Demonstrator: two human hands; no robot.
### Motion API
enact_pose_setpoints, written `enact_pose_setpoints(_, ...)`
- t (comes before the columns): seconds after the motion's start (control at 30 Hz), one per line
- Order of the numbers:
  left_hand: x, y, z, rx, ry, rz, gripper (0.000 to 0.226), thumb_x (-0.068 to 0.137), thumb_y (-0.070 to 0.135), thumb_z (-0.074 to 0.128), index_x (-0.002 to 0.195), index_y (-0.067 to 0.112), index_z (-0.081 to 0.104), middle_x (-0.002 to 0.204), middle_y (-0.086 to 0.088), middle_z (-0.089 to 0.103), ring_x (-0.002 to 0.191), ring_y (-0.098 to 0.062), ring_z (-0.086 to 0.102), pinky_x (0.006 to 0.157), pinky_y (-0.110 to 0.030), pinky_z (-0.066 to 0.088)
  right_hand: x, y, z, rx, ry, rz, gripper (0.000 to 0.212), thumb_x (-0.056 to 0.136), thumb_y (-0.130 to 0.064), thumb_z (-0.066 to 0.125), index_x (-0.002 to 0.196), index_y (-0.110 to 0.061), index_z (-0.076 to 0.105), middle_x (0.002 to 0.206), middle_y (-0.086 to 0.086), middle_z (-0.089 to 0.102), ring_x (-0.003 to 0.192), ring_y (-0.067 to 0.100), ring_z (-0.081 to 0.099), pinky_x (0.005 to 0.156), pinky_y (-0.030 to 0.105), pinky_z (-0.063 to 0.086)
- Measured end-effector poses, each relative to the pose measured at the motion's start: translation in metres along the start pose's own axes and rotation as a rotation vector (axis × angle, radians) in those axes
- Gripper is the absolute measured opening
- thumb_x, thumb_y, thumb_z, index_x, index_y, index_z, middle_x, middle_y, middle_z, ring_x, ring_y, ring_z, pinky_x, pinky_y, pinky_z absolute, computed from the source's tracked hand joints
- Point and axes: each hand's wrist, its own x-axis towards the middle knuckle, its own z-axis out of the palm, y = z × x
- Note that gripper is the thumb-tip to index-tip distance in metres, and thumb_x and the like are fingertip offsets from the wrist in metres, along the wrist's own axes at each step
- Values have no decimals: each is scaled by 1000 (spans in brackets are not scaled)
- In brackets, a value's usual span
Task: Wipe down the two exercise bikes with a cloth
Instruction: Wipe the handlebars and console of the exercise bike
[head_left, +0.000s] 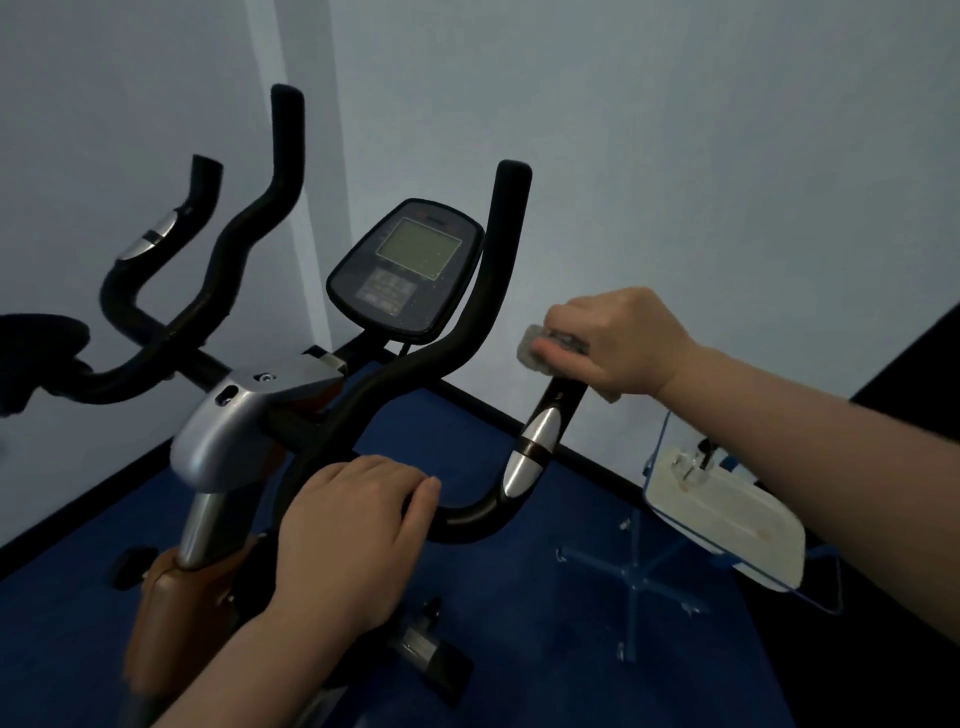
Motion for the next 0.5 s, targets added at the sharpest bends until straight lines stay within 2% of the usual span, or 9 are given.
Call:
enact_pose_setpoints(0.1, 0, 2, 0, 0, 12, -27, 53, 90, 52, 17, 78, 31, 65, 83, 17, 66, 89, -1, 59, 83, -22, 39, -8, -25, 13, 138, 240, 464, 41, 95, -42, 46, 77, -11, 66, 56, 1, 60, 47, 18, 54, 47, 25, 41)
enact_pose_setpoints(0.17, 1, 3, 1, 10, 20, -45, 55, 89, 54, 17, 78, 31, 66, 81, 16, 66, 88, -2, 59, 83, -23, 40, -5, -45, 23, 277, 445, 805, 38, 97, -42, 45, 82, -14, 66, 58, -6, 57, 49, 7, 52, 47, 23, 41)
enact_pose_setpoints(0.23, 1, 4, 1, 14, 16, -59, 55, 89, 54, 19, 77, 29, 66, 79, 14, 66, 87, -4, 59, 82, -25, 42, 3, -61, 30, 435, 674, 1118, 37, 98, -44, 42, 84, -19, 65, 62, -16, 55, 55, -4, 54, 47, 12, 40)
enact_pose_setpoints(0.3, 1, 4, 1, 10, 39, -65, 51, 90, 52, 24, 77, 29, 67, 78, 14, 66, 85, -4, 59, 81, -25, 41, 9, -68, 33, 578, 850, 1324, 37, 98, -46, 41, 85, -21, 64, 67, -17, 58, 62, -13, 56, 51, 6, 42)
enact_pose_setpoints(0.37, -1, 5, 0, -32, 87, -52, 47, 91, 50, 26, 77, 29, 66, 77, 13, 66, 80, -5, 59, 77, -22, 39, 8, -76, 31, 650, 952, 1415, 38, 98, -47, 40, 90, -19, 65, 75, -14, 63, 67, -9, 59, 57, 9, 48)
enact_pose_setpoints(0.4, -2, 5, -2, -84, 129, -48, 44, 91, 47, 29, 77, 29, 65, 78, 14, 65, 77, -5, 58, 74, -21, 39, 6, -83, 30, 638, 987, 1407, 39, 97, -47, 39, 94, -18, 65, 79, -12, 65, 71, -6, 61, 62, 15, 52)
enact_pose_setpoints(0.43, -4, 2, -5, -154, 192, -57, 38, 91, 44, 32, 79, 28, 65, 79, 16, 63, 77, -4, 57, 71, -19, 40, 6, -91, 28, 595, 1012, 1350, 41, 96, -48, 39, 98, -16, 65, 82, -11, 65, 74, -3, 61, 66, 19, 54)
enact_pose_setpoints(0.5, -6, -11, -13, -254, 360, -129, 23, 90, 37, 40, 86, 29, 62, 84, 20, 58, 79, 0, 53, 69, -15, 39, 17, -110, 23, 520, 990, 1113, 41, 96, -49, 40, 104, -16, 64, 89, -7, 66, 78, -5, 60, 68, 14, 50)
